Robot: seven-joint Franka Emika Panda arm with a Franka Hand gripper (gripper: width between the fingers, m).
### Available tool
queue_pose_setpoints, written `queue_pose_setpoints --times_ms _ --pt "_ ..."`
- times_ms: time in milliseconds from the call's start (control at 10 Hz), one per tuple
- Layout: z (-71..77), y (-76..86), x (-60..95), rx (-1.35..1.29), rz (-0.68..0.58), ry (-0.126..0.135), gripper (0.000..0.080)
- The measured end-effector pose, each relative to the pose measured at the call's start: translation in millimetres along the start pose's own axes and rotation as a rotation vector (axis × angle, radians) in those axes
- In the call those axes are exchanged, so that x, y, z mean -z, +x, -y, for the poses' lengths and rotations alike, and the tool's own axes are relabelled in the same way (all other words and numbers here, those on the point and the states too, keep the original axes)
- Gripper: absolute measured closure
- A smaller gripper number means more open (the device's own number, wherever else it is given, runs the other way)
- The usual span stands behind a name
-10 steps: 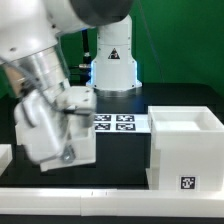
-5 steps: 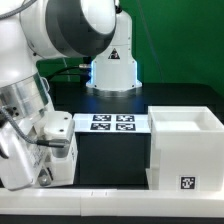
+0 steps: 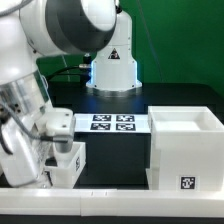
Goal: Assemble drawer
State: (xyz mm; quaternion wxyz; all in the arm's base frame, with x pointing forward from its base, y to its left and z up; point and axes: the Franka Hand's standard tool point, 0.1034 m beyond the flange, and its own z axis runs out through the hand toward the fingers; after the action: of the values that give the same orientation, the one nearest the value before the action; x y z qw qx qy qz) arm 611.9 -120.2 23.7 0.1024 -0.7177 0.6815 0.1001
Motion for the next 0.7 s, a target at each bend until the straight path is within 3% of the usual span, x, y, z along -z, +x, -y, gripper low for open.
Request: queue_pose_setpoints --times_ms 100,300,700 --pt "1.6 -10.0 14.3 0.049 0.023 -0.008 0.0192" --pt "6.5 -22.6 42.7 0.289 0.015 -0.001 0.0159" --pt "3.2 -22.4 41.3 0.572 0.013 -0.008 0.0150"
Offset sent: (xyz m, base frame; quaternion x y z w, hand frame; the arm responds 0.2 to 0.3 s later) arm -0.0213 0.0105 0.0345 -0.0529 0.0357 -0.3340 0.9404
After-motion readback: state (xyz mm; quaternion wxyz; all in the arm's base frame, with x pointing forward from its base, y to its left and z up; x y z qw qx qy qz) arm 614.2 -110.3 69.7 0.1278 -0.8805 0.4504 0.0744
